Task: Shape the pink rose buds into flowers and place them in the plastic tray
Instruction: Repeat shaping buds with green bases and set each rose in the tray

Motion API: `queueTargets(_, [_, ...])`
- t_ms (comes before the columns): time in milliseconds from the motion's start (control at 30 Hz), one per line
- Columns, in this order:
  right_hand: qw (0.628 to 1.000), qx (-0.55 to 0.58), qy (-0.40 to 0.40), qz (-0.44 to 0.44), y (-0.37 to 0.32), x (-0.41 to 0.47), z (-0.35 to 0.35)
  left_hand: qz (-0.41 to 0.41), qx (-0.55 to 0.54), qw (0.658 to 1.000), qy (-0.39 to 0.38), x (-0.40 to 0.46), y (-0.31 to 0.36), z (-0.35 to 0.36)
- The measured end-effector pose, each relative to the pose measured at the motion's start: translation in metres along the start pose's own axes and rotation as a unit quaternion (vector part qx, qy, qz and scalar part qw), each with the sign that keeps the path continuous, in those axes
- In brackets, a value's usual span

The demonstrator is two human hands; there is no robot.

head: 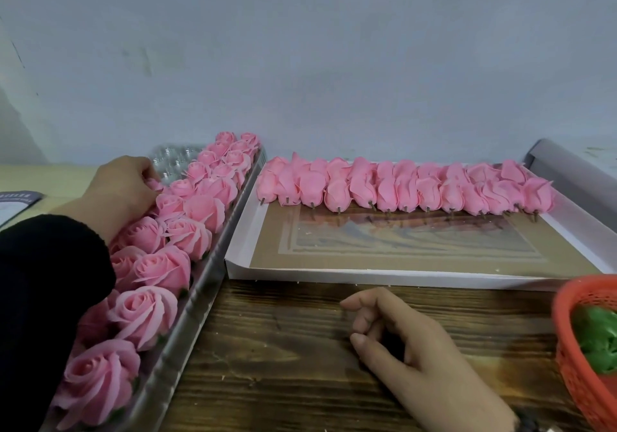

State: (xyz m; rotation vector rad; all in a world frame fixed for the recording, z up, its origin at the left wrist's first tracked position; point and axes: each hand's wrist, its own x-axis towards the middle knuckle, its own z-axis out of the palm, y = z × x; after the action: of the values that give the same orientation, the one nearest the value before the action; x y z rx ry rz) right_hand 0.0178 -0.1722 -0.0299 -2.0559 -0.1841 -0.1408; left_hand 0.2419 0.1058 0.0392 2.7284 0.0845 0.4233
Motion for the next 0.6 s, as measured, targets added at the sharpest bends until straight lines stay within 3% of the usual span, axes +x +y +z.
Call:
queueTargets(500, [1.0, -0.008, -0.007, -0.009, 0.0, -0.001, -0.002, 0.0, 0.06, 0.998, -0.038, 0.013, -0.002, 0.011])
queueTargets(600, [1.0, -0.011, -0.006, -0.003, 0.001, -0.002, -0.002, 0.01, 0.068, 0.995, -0.073, 0.008, 0.001, 0.005])
